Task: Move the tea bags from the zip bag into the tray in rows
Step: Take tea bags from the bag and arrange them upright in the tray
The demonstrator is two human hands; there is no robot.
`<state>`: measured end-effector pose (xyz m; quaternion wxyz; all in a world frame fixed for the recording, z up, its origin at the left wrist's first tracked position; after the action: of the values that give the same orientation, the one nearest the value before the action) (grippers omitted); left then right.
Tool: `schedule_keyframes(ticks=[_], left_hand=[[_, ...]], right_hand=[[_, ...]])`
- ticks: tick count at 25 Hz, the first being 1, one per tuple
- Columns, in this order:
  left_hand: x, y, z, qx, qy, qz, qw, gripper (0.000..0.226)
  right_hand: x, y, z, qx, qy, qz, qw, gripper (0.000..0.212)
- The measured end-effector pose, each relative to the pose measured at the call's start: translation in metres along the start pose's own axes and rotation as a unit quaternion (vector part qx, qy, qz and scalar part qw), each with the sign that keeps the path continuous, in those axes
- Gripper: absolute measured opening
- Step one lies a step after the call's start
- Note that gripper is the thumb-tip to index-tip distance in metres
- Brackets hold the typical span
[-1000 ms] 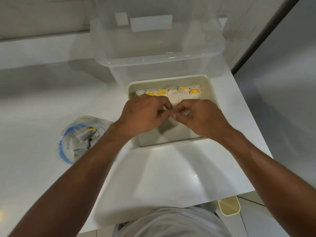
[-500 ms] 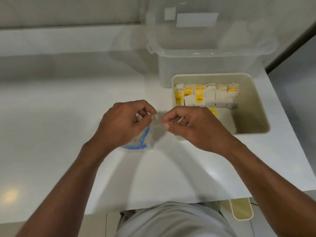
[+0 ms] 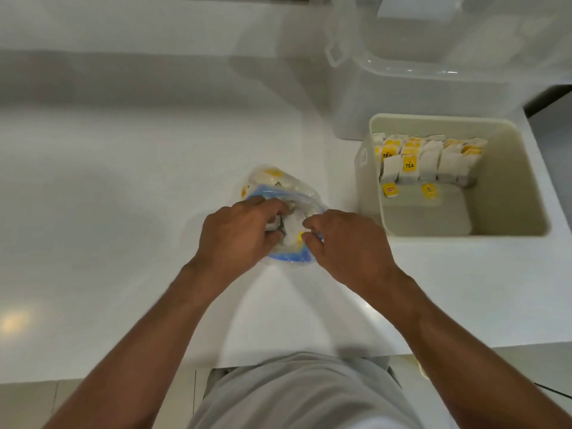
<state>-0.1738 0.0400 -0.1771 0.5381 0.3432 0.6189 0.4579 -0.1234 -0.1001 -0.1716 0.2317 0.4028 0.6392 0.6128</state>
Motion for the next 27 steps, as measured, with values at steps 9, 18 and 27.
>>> schedule_keyframes(ticks=[9, 18, 27], left_hand=[[-0.015, -0.019, 0.014, -0.023, -0.062, 0.045, 0.997, 0.023], [0.011, 0.013, 0.017, -0.079, 0.088, -0.249, 0.961, 0.021], [-0.009, 0.014, 0.014, 0.027, -0.004, -0.103, 0.994, 0.028]], right_hand=[[-0.01, -0.005, 0.002, 0.018, -0.04, 0.043, 0.998, 0.043], [-0.025, 0.001, -0.012, -0.034, -0.178, 0.416, 0.891, 0.031], [-0.038, 0.037, -0.009, -0.122, -0.177, 0.417, 0.883, 0.011]])
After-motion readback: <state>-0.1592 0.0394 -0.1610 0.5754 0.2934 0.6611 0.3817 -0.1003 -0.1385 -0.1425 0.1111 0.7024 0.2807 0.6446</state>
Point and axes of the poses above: each hand's wrist, its own z-axis towards the middle knuckle, its own y-axis out of the back of the hand, x = y × z, the point moved 8 cm from there along z, towards the middle knuckle, and after that the axes turned 5 degrees about -x, right-handed, at the moved point
